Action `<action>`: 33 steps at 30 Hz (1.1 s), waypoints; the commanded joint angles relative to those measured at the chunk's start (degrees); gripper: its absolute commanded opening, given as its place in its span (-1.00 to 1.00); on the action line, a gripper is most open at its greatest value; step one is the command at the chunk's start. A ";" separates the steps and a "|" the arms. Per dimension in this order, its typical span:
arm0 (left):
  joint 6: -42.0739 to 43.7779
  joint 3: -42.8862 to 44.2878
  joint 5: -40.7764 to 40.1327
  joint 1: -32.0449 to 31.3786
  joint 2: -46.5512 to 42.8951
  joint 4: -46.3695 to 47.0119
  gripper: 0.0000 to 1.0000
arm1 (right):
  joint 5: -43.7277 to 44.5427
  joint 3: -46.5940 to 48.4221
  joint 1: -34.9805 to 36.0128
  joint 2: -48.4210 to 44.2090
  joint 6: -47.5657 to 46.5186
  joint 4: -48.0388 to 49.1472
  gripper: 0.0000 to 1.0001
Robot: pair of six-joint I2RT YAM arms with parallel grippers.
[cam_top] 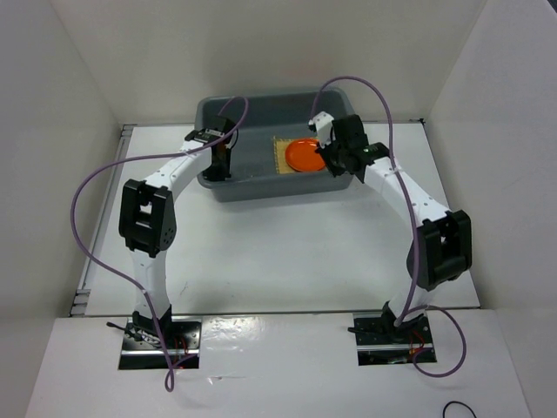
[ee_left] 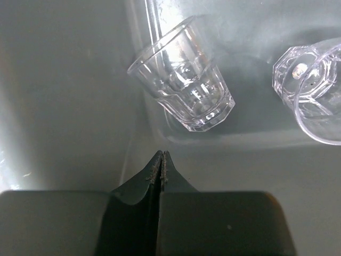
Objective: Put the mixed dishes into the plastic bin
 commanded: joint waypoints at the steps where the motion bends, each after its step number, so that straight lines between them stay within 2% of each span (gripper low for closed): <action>1: 0.84 -1.34 0.68 -0.28 -1.74 -3.01 -1.00 | 4.02 4.20 0.89 -2.90 1.70 8.14 -1.00; 4: 0.84 -1.87 0.15 -0.28 -1.74 -3.01 -1.00 | 7.45 6.66 0.02 3.05 2.22 8.15 -1.00; 7: 0.84 -1.87 0.15 -0.28 -1.74 -3.01 -1.00 | 6.94 9.73 -2.53 9.30 2.76 6.75 -1.00; 12: 0.84 -1.87 -0.37 -0.28 -2.26 -3.01 -1.00 | 7.99 8.51 -3.07 11.35 0.21 7.88 -1.00; 20: 0.31 -3.01 0.77 -0.28 -3.41 -3.01 -1.00 | 5.10 -0.36 -3.07 5.56 -1.81 5.34 -1.00; 24: -0.22 -6.25 3.66 -0.28 -7.09 -3.01 -1.00 | 3.16 -6.42 -3.07 0.11 -5.22 3.93 -1.00; 28: -2.32 -12.31 7.44 -0.28 -11.57 -1.70 -1.00 | 3.15 -13.97 -1.75 -7.52 -9.89 0.68 -1.00; 33: -5.31 -22.32 13.68 -0.89 -19.47 -1.08 -1.00 | 2.45 -16.98 -1.22 -15.00 -11.75 -5.55 -1.00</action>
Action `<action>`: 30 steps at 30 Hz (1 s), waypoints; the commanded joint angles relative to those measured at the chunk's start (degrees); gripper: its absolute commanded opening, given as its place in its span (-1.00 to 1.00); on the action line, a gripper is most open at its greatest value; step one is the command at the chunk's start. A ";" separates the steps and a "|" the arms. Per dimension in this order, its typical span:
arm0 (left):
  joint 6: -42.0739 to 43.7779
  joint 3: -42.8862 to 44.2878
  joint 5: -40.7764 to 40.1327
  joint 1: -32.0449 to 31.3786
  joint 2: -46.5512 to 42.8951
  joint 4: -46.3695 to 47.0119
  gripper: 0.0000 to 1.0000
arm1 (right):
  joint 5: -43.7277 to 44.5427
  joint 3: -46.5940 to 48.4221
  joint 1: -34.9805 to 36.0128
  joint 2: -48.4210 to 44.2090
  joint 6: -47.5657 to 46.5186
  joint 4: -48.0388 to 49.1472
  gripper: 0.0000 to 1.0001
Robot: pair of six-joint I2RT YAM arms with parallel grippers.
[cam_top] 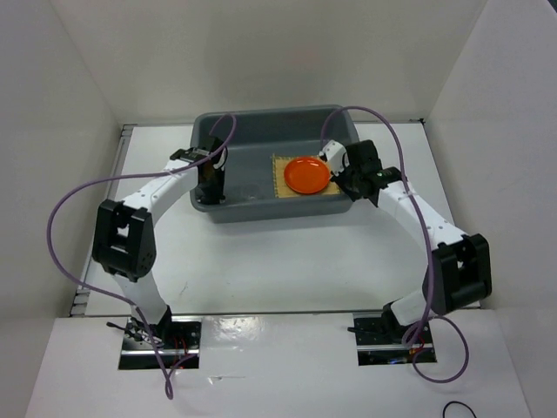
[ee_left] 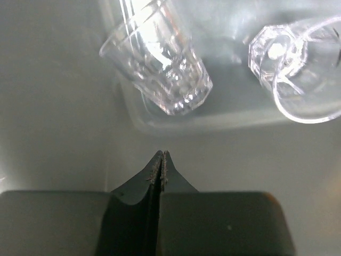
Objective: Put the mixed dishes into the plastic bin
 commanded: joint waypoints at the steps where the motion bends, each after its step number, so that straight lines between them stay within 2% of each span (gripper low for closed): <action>1: -2.65 -5.29 5.97 -1.02 -6.35 -1.34 -1.00 | -1.77 -2.42 1.20 -6.33 -2.89 -9.19 -1.00; 7: -4.93 -12.51 11.06 -3.65 -13.04 -1.34 -1.00 | -1.25 -5.77 4.98 -11.53 -6.76 -15.87 -1.00; 14: -7.13 -16.03 11.07 -7.09 -17.52 -3.88 -1.00 | -0.55 -7.44 5.51 -14.17 -8.97 -20.45 -1.00; 16: -8.44 -11.57 8.72 -7.09 -19.10 -5.64 -1.00 | 0.60 -2.62 6.04 -14.78 -7.21 -16.78 -1.00; 17: -8.45 -9.28 7.57 -7.09 -21.20 -6.17 -0.99 | 0.08 2.71 6.56 -14.79 -5.90 -15.71 -1.00; 18: -9.06 -6.74 6.43 -7.09 -22.09 -6.70 -0.91 | -0.45 5.46 7.35 -14.79 -5.28 -14.74 -1.00; 20: -9.06 1.00 2.82 -7.09 -24.20 -7.23 -0.54 | -1.06 12.82 10.16 -12.60 -4.57 -13.15 -0.98; 21: -9.06 3.02 1.68 -5.79 -24.20 -7.23 -0.34 | -1.59 15.13 13.13 -9.46 -3.96 -12.54 -0.90; 22: -8.28 4.70 0.97 -4.90 -24.99 -6.62 -0.24 | -2.29 17.41 14.47 -7.51 -3.95 -12.54 -0.80; 23: -8.27 7.06 -0.08 -4.11 -25.00 -5.75 -0.08 | -4.56 22.14 15.87 -5.40 -2.99 -13.23 -0.57; 24: -7.14 7.96 -1.05 -2.54 -25.00 -5.74 0.15 | -6.67 24.44 17.97 -0.77 -2.98 -14.11 -0.52; 25: -6.61 8.49 -3.93 -1.91 -25.00 -4.87 0.59 | -8.87 26.64 18.69 1.71 -2.98 -14.73 -0.43; 26: -6.60 8.49 -5.61 -1.12 -25.00 -4.16 0.74 | -12.20 30.58 19.39 4.26 -3.51 -14.73 -0.14; 29: -8.00 9.37 -9.31 3.18 -25.00 -4.94 1.00 | -19.66 41.48 20.72 15.94 -3.51 -15.52 0.49; 30: -8.01 9.37 -9.84 4.24 -25.00 -4.95 1.00 | -21.53 45.61 20.72 19.63 -3.51 -16.57 0.56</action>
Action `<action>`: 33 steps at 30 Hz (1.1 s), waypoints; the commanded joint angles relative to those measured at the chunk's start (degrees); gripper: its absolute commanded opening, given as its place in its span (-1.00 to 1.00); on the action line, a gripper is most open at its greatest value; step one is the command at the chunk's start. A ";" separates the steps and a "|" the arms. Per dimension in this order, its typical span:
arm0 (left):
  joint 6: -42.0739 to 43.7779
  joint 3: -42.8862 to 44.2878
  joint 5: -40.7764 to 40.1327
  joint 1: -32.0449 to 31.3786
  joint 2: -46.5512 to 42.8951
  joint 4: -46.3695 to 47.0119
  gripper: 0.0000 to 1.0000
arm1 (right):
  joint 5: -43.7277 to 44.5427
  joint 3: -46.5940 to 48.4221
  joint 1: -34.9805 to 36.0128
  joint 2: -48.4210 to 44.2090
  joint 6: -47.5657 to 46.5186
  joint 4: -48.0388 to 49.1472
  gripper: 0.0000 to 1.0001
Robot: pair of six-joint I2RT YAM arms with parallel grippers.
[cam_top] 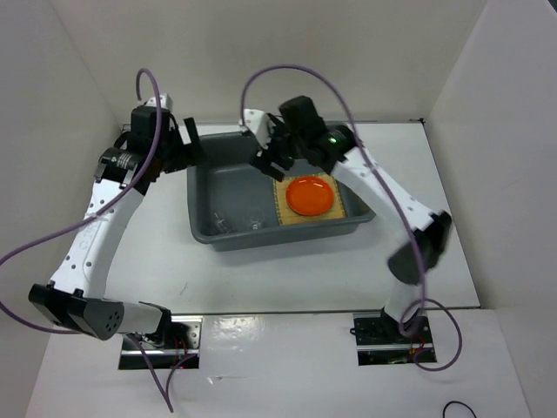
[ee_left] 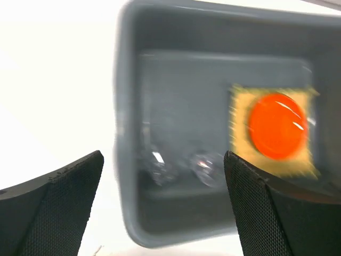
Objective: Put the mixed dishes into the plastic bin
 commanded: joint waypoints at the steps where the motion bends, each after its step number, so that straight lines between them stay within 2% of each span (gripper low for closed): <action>1: -0.57 -0.61 -5.47 4.50 1.63 -1.60 1.00 | -10.78 16.88 0.24 17.27 0.55 -5.03 0.72; 4: -0.58 -2.11 -5.99 6.01 2.58 -2.81 1.00 | -14.23 35.89 1.38 32.49 1.34 -8.22 0.85; 5: -2.58 -2.11 -6.87 6.01 3.46 -3.70 1.00 | -14.84 36.49 1.38 33.77 1.34 -7.44 0.95; 6: -3.47 -2.11 -7.40 6.01 5.04 -4.76 1.00 | -16.85 34.67 1.38 33.78 -0.31 -3.25 0.95; 9: -5.15 -1.59 -3.55 7.77 6.11 -5.29 1.00 | -22.46 34.03 1.38 36.59 -3.65 0.82 0.95; 12: -5.15 0.60 -2.22 10.23 6.64 -7.22 1.00 | -29.75 34.03 1.38 38.44 -5.94 1.45 0.95; 15: -5.15 1.40 0.49 12.60 6.64 -9.94 1.00 | -35.05 34.82 0.77 40.55 -4.21 1.97 0.95; 18: -4.28 2.54 1.20 14.89 5.15 -11.62 1.00 | -44.78 32.64 -1.69 42.48 -1.38 3.99 0.95; 19: -4.27 2.54 1.73 14.89 4.36 -11.62 1.00 | -50.73 32.63 -2.48 43.18 -0.42 6.61 0.87; 21: -3.57 1.40 2.34 16.21 1.90 -11.62 1.00 | -49.66 37.77 -2.48 46.43 2.93 7.51 0.87; 23: -2.95 0.70 2.35 17.09 -0.12 -11.62 1.00 | -46.94 40.35 -2.48 47.75 4.58 6.99 0.97; 25: -2.43 0.08 2.35 17.09 -1.53 -11.62 1.00 | -39.42 44.65 -1.87 49.42 9.49 7.68 0.97; 27: -2.43 -0.44 2.35 17.09 -2.15 -11.10 1.00 | -36.56 48.68 -1.87 51.26 12.41 6.29 0.97; 29: -1.90 -1.15 2.35 17.09 -2.15 -11.09 1.00 | -35.94 50.64 -1.87 51.80 10.06 1.22 0.97; 33: -1.90 -1.85 2.35 17.09 -2.68 -11.09 1.00 | -39.71 50.30 -2.40 52.51 -1.52 -7.59 0.97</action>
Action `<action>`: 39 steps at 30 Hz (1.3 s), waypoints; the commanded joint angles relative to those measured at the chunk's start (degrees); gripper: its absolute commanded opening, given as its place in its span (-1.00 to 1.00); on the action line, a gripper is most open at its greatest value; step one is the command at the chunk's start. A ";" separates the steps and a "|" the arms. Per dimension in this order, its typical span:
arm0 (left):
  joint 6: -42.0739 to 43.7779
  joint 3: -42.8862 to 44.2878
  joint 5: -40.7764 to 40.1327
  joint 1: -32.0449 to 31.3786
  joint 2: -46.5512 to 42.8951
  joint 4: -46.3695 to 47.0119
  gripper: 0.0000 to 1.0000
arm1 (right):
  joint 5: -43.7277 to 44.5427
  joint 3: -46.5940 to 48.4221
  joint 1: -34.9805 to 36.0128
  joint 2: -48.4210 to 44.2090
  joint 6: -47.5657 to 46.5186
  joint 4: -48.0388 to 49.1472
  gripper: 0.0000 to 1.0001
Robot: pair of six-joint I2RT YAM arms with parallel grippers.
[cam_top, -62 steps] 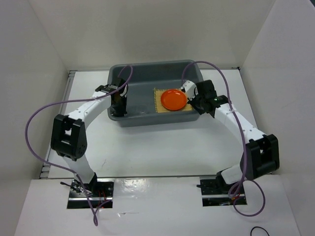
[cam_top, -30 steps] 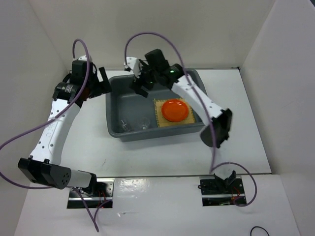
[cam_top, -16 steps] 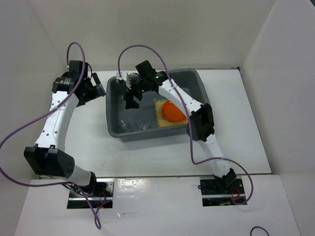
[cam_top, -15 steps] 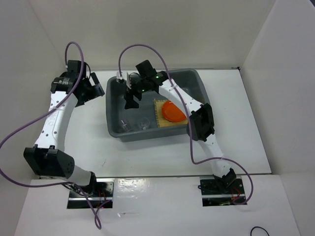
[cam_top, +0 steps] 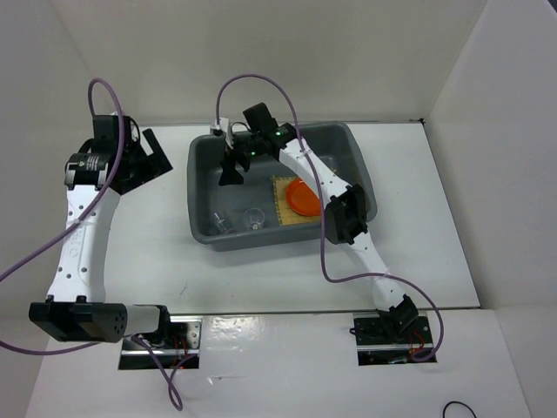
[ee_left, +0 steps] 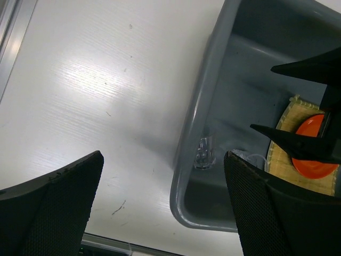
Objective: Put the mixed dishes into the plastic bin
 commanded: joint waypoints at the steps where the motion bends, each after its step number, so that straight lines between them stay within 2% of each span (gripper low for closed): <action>1: 1.10 -0.82 0.91 0.19 -0.19 -0.36 1.00 | -2.89 2.36 -0.21 -0.34 -8.28 -8.47 0.97; 5: 1.10 -2.23 0.38 -1.65 -0.80 -0.37 1.00 | -3.86 2.36 1.10 -0.34 -17.06 -19.43 1.00; 6: 1.10 -2.23 -0.49 -2.35 -0.80 -0.37 1.00 | -2.47 2.36 1.72 -0.34 -22.83 -21.65 1.00; 10: 1.10 -2.23 -3.39 -6.21 -0.80 -0.37 1.00 | -0.43 1.04 1.72 -0.34 -32.44 -29.13 1.00; 19: -1.89 -1.09 -12.45 -18.69 0.25 -5.01 1.00 | -2.98 3.94 4.44 2.73 -33.87 -29.76 1.00; 23: -4.61 -0.47 -17.28 -27.90 0.25 -7.92 1.00 | -4.38 6.04 6.38 5.10 -33.87 -29.76 1.00; 26: -7.68 0.66 -21.32 -32.05 0.25 -11.52 1.00 | -5.70 8.15 7.43 7.11 -33.26 -29.76 1.00; 32: -13.66 1.20 -26.69 -36.27 -3.43 -15.57 1.00 | -6.32 12.64 9.10 9.41 -32.12 -29.76 1.00; 39: -18.23 2.43 -30.38 -36.81 -9.68 -15.57 1.00 | -5.27 11.42 9.11 9.94 -31.59 -29.76 1.00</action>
